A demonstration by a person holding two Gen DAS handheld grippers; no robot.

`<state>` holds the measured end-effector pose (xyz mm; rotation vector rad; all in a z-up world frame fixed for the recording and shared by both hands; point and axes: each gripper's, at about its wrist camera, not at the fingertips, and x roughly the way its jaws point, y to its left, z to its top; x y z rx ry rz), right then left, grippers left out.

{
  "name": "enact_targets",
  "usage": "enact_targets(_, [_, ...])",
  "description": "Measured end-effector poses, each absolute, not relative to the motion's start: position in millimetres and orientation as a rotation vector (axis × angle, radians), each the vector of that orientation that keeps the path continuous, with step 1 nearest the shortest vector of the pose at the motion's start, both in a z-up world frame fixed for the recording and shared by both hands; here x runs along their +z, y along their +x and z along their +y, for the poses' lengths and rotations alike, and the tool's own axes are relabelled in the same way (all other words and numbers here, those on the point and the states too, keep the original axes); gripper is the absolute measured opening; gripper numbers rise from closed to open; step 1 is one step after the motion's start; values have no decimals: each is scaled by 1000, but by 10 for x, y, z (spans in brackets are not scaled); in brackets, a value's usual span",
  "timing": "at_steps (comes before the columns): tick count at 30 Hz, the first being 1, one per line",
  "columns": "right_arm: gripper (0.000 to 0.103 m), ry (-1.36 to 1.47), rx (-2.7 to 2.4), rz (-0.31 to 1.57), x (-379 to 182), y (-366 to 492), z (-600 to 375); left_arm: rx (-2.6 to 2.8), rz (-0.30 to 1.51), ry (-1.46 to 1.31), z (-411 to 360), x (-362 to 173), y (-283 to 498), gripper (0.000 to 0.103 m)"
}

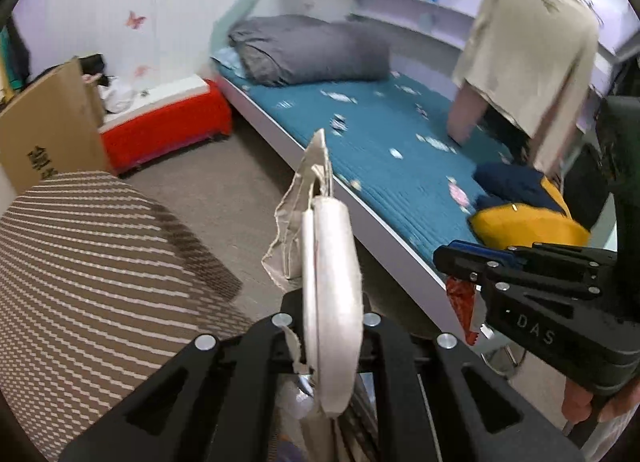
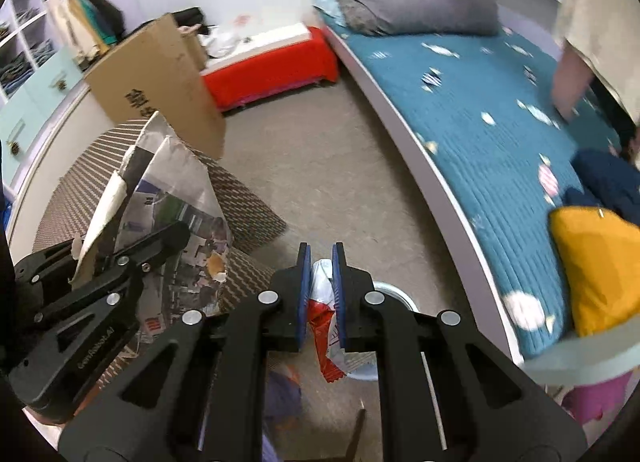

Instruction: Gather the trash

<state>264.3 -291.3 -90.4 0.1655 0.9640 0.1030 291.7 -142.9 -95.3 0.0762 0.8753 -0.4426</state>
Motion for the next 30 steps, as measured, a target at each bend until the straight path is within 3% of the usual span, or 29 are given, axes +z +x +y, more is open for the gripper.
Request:
enact_targets(6, [11, 224, 34, 1039, -1314, 2428, -3317, -503, 953, 120, -1916, -1388, 2889, 6])
enact_targets(7, [11, 237, 21, 1055, -1396, 2399, -3373, -517, 958, 132, -2011, -1474, 2875, 10])
enact_targets(10, [11, 261, -7, 1084, -1566, 2326, -3501, -510, 956, 168, -2163, -1675, 2858, 35])
enact_targets(23, [15, 304, -6, 1163, -1975, 2493, -3446, -453, 1005, 169, -1863, -1870, 2875, 36])
enact_targets(24, [21, 304, -19, 1154, -1960, 2521, -3441, -446, 1005, 168, -1831, -1861, 2874, 36])
enact_targets(27, [67, 302, -46, 1125, -1914, 2533, -3476, -429, 1004, 158, -1749, -1842, 2865, 38])
enact_targets(30, [67, 276, -61, 1099, -1859, 2487, -3481, -424, 998, 158, -1717, -1832, 2847, 41])
